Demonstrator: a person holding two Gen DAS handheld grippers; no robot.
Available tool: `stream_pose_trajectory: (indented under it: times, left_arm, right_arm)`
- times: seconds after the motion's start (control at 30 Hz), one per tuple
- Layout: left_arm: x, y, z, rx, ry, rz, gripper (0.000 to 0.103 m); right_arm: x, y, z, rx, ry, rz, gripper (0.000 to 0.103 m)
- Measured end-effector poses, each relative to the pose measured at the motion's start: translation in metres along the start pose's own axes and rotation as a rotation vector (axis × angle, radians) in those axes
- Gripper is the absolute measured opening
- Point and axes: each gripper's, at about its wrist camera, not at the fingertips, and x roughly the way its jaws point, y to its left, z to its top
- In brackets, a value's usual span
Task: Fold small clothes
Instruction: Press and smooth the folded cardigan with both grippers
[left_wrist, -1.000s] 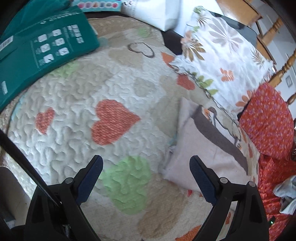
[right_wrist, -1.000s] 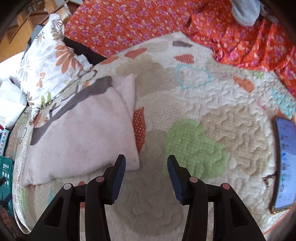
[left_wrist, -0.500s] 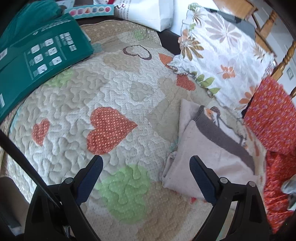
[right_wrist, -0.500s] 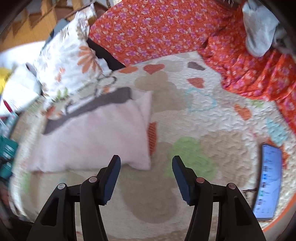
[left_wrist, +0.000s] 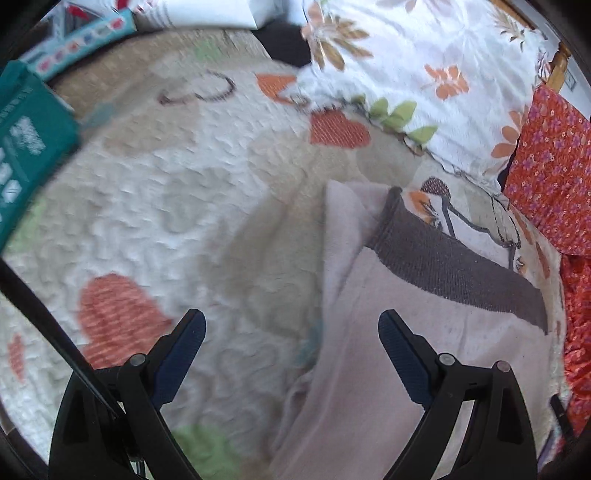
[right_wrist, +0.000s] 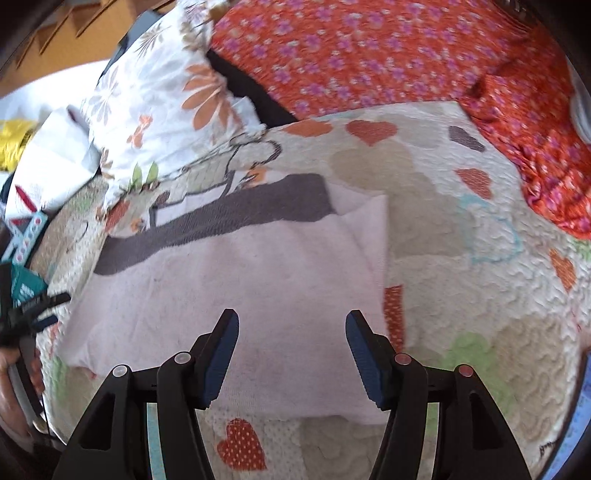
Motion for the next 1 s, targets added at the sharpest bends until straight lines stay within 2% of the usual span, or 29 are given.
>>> stream_pose_trajectory:
  times: [0.1, 0.2, 0.3, 0.47, 0.5, 0.53, 0.57, 0.6, 0.63, 0.7, 0.8, 0.9, 0.97, 1.0]
  left_arm:
    - [0.015, -0.005, 0.013, 0.028, 0.012, 0.001, 0.094]
    - [0.026, -0.010, 0.022, 0.026, 0.038, -0.014, 0.094]
    - [0.035, -0.015, 0.027, 0.005, 0.073, -0.041, 0.094]
    - [0.044, -0.026, 0.038, 0.043, 0.063, -0.001, 0.094]
    - [0.045, -0.027, 0.041, 0.048, 0.066, -0.006, 0.091]
    - [0.045, -0.029, 0.044, 0.053, 0.070, -0.014, 0.072]
    - [0.045, -0.031, 0.048, 0.063, 0.074, -0.021, 0.059]
    - [0.045, -0.031, 0.052, 0.066, 0.080, -0.033, 0.039]
    - [0.043, -0.029, 0.056, 0.056, 0.087, -0.055, 0.034]
    - [0.042, -0.018, 0.062, 0.004, 0.083, -0.073, 0.033]
    - [0.038, 0.002, 0.068, -0.051, 0.056, -0.016, 0.033]
    - [0.031, 0.021, 0.073, -0.122, 0.060, -0.071, 0.034]
    - [0.024, 0.030, 0.074, -0.155, 0.053, -0.100, 0.040]
    - [0.020, 0.034, 0.075, -0.162, 0.042, -0.110, 0.047]
  right_arm:
    - [0.007, 0.006, -0.004, -0.030, 0.005, -0.003, 0.065]
    - [0.006, 0.015, -0.004, -0.059, -0.025, -0.012, 0.065]
    - [0.008, 0.010, 0.000, -0.024, -0.046, -0.009, 0.065]
    - [0.017, -0.001, -0.001, 0.019, -0.016, -0.003, 0.065]
    - [0.017, -0.001, -0.001, 0.017, -0.016, -0.003, 0.065]
    - [0.016, 0.000, -0.002, 0.008, -0.021, -0.008, 0.065]
    - [0.015, 0.002, -0.002, -0.003, -0.030, -0.013, 0.065]
    - [0.014, 0.004, -0.002, -0.012, -0.036, -0.013, 0.065]
    - [0.011, 0.008, -0.003, -0.029, -0.050, -0.013, 0.065]
    - [0.006, 0.015, -0.005, -0.059, -0.068, -0.013, 0.065]
    - [0.003, 0.028, -0.011, -0.112, -0.082, -0.008, 0.065]
    - [0.002, 0.043, -0.022, -0.162, -0.077, 0.000, 0.065]
    - [-0.002, 0.059, -0.034, -0.198, -0.069, 0.026, 0.065]
    - [-0.005, 0.068, -0.039, -0.220, -0.065, 0.041, 0.065]
